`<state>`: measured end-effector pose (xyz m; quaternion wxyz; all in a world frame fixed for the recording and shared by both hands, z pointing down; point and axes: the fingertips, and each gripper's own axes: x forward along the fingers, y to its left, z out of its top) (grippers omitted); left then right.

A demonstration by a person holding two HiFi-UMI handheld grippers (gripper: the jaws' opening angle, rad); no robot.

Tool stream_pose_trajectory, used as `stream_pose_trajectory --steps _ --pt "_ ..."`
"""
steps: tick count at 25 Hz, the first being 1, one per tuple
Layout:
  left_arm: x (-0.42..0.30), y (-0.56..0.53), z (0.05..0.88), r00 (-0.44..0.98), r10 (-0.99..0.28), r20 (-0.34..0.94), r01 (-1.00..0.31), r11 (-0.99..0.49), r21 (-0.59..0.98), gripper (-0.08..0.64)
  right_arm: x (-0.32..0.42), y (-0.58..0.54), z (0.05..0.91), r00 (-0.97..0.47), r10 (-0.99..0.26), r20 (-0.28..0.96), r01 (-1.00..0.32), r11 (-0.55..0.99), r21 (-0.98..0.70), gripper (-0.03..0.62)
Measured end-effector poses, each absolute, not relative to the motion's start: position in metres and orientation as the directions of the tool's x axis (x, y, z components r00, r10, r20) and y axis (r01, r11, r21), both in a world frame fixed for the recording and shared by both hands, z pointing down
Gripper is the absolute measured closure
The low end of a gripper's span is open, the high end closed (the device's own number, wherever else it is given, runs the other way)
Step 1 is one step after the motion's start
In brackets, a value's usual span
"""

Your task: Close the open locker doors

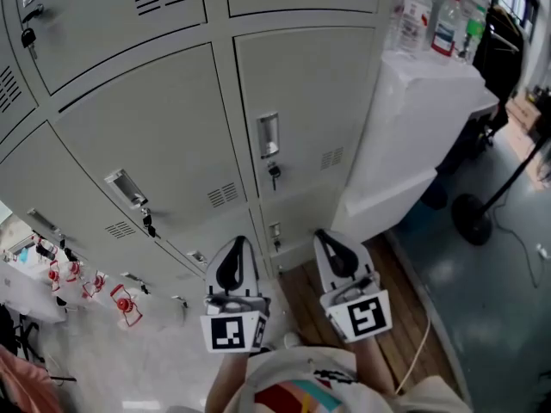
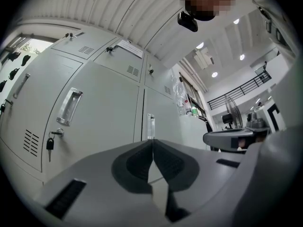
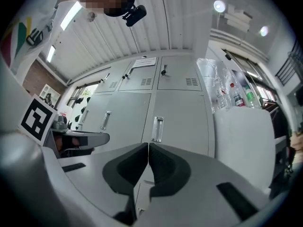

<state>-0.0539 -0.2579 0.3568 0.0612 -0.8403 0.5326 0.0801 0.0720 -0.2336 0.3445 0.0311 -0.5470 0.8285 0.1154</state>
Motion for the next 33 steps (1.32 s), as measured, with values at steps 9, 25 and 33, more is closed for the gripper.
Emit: stream_pose_trajectory --steps 9,25,33 --pt "-0.049 -0.247 0.352 0.429 -0.877 -0.218 -0.901 -0.432 -0.036 0.554 0.071 -0.219 0.355 -0.399 -0.901 -0.172 -0.916 0.38 0.133 0.586" --pt "-0.053 -0.248 0.353 0.415 -0.885 -0.21 -0.908 -0.418 -0.033 0.554 0.078 -0.221 0.362 -0.379 -0.912 -0.155 -0.925 0.365 0.108 0.586" --pt "-0.055 -0.255 0.354 0.398 -0.893 -0.211 -0.915 -0.404 -0.018 0.554 0.084 -0.227 0.366 -0.372 -0.918 -0.136 -0.926 0.358 0.118 0.586"
